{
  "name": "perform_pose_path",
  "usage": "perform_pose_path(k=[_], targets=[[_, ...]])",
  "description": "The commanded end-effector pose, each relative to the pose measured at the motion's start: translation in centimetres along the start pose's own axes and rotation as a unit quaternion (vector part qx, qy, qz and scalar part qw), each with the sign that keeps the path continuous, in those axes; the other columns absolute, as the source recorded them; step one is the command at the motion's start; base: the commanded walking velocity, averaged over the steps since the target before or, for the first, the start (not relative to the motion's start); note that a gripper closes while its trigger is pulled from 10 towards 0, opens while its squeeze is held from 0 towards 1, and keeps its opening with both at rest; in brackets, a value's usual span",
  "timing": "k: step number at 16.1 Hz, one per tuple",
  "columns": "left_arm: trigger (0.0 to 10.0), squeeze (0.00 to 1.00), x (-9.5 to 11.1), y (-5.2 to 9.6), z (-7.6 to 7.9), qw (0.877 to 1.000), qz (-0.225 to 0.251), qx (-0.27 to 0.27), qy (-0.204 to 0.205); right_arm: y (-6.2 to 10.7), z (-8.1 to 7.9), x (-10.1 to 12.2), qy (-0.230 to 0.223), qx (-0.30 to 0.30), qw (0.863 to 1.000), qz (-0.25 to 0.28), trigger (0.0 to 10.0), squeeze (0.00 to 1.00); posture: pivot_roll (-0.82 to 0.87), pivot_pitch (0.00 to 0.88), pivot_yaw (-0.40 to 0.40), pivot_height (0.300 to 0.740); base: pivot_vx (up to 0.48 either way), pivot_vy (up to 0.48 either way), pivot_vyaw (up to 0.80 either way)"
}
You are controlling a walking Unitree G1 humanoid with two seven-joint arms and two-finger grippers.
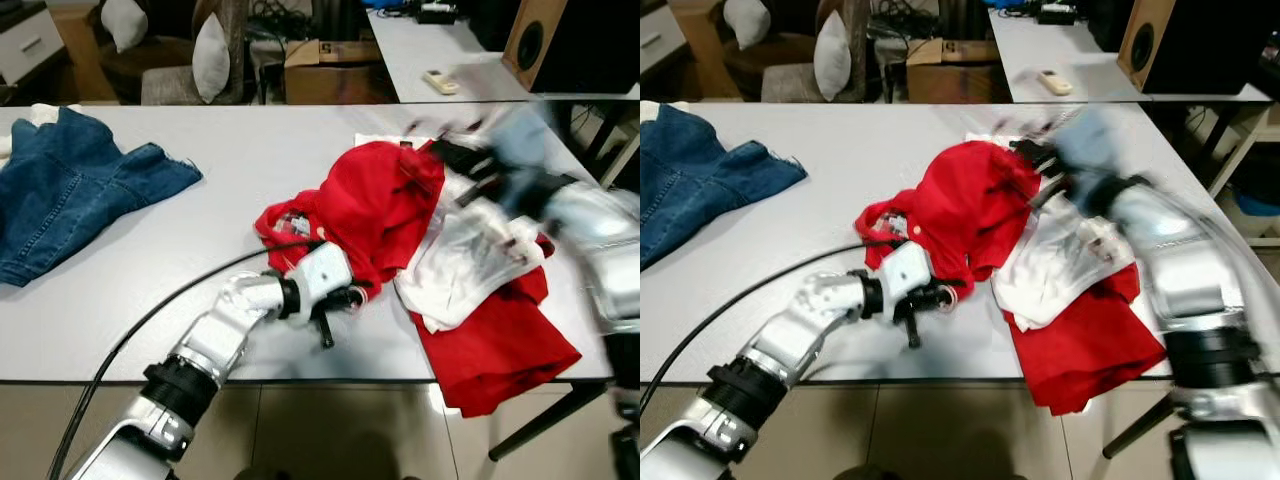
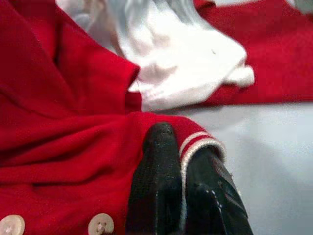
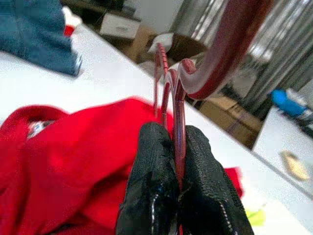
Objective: Hang hanger
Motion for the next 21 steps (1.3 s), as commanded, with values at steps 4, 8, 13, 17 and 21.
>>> perform_pose_path(k=[4,8,13,17,21], targets=[[10.0,1.00,0.7,0.5,0.2,0.999,0.007,-0.031,-0.016,-2.0,-0.8,-5.1,0.041,-0.006,0.992,-0.123,10.0,0.00,-0.06,0.000,0.059,0.740,0.000,0.000,0.00],[10.0,1.00,1.5,3.3,1.9,0.993,0.022,-0.116,-0.012,-1.8,-0.5,-9.4,0.002,-0.031,0.976,-0.215,10.0,0.00,-0.05,0.000,0.059,0.740,0.000,0.000,0.00],[10.0,1.00,4.3,9.4,1.0,0.983,0.083,-0.150,0.070,-2.7,-0.9,-8.6,-0.041,-0.017,0.983,-0.178,10.0,0.00,-0.04,0.000,0.048,0.740,0.000,0.000,0.00],[10.0,1.00,6.8,11.7,-0.2,0.981,0.111,-0.140,0.071,-2.7,1.9,-5.0,-0.058,-0.048,0.991,-0.110,10.0,0.00,-0.04,0.000,0.044,0.740,0.000,0.000,0.00],[10.0,1.00,5.0,12.0,0.3,0.988,0.034,-0.146,0.036,-2.3,3.3,-2.3,-0.072,-0.060,0.994,-0.051,10.0,0.00,-0.06,0.000,0.050,0.740,0.000,0.000,0.00]])
Point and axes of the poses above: a point about 5 cm out from each wrist's last joint towards the gripper, its own y axis pointing back from the gripper into the wrist, its own x axis along the axis of the wrist's last joint, z = x × y, the point moved 5 cm from there along -y, pointing out of the wrist towards the gripper, and after that the axes turned 1 degree about -y, right-handed, at the moved point
